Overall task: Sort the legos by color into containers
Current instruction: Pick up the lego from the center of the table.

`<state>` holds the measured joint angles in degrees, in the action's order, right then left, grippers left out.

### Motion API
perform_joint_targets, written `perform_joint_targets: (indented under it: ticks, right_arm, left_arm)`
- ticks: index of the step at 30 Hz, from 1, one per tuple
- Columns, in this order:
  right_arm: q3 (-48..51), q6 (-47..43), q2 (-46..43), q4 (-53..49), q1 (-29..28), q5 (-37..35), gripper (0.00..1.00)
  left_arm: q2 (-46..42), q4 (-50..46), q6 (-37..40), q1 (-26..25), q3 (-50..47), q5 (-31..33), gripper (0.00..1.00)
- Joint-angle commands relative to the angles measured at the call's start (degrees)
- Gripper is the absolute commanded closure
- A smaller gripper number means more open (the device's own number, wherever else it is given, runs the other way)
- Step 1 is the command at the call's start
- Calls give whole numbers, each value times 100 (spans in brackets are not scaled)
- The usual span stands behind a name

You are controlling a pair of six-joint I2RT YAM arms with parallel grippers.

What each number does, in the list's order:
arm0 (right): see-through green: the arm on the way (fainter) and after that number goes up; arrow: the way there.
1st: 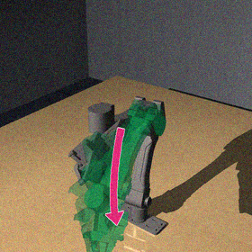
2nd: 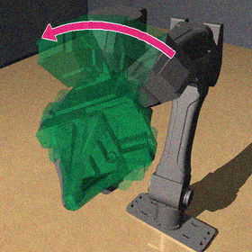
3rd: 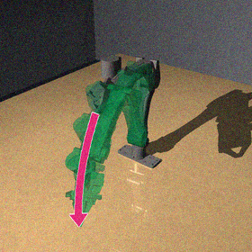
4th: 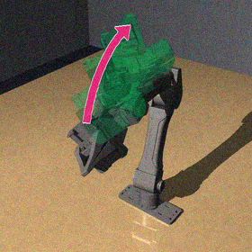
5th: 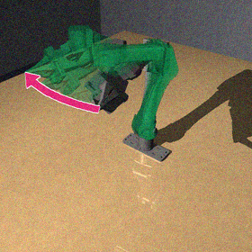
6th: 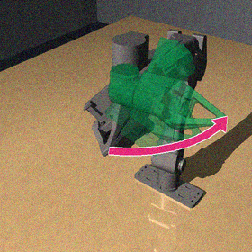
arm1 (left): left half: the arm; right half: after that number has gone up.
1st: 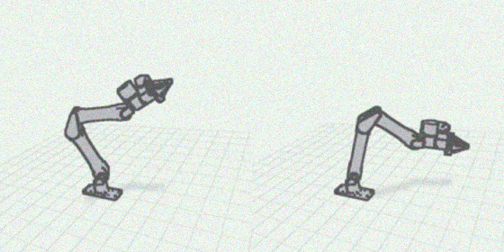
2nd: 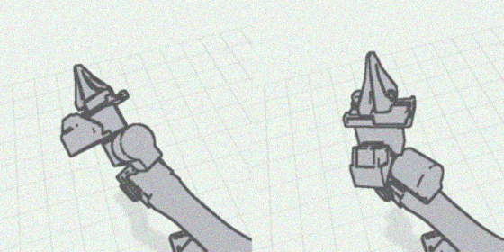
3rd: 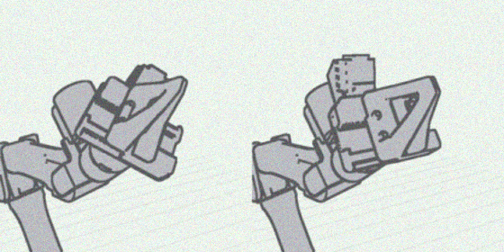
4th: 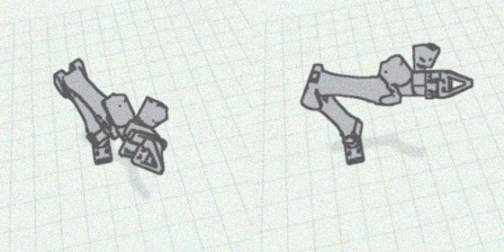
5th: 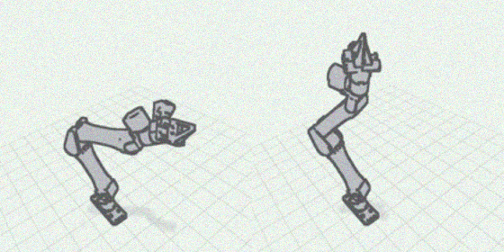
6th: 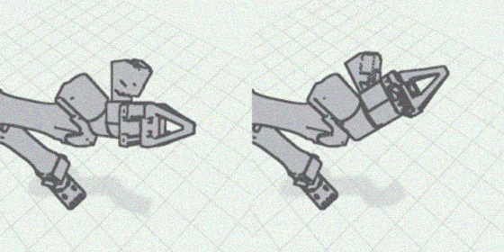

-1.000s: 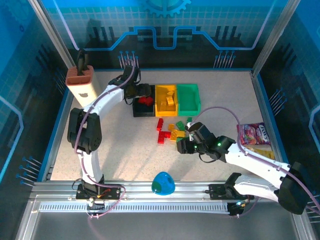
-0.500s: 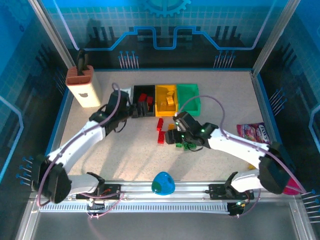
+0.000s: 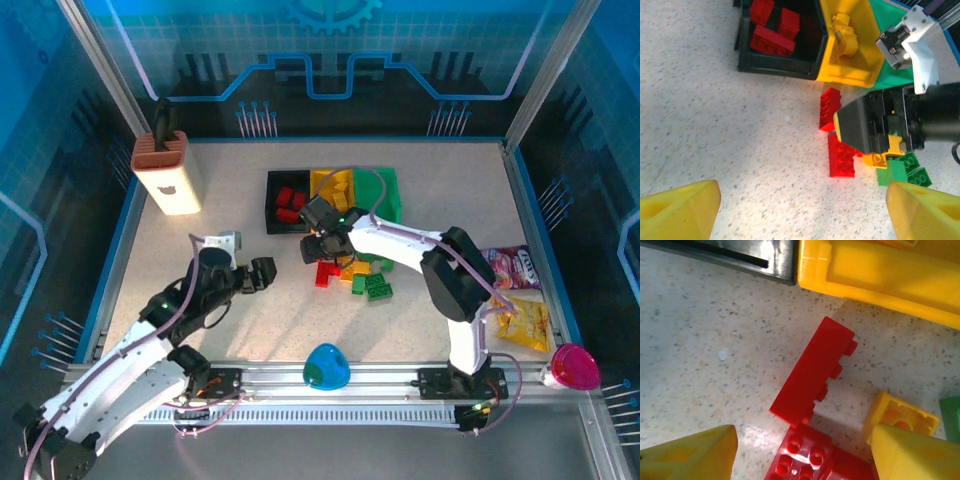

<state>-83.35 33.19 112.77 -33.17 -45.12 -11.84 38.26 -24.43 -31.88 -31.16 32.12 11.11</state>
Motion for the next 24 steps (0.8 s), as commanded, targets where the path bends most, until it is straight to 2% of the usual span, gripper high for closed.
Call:
perform_joint_targets:
  ticks: [1,10,18,24]
  right_arm:
    - [-263,-4,263,-284,132,-26,28]
    - [-789,96,875,-385,152,152,29]
    - [-682,205,1027,-219,190,221,30]
    - [-575,247,1113,-76,196,236,36]
  left_arm:
    - [-192,-615,-201,-47,-166,189,13]
    - [-480,-826,-311,-41,-267,198,14]
    - [-478,-776,-435,-49,-368,84,14]
    - [-632,-1102,-492,-110,-170,138,15]
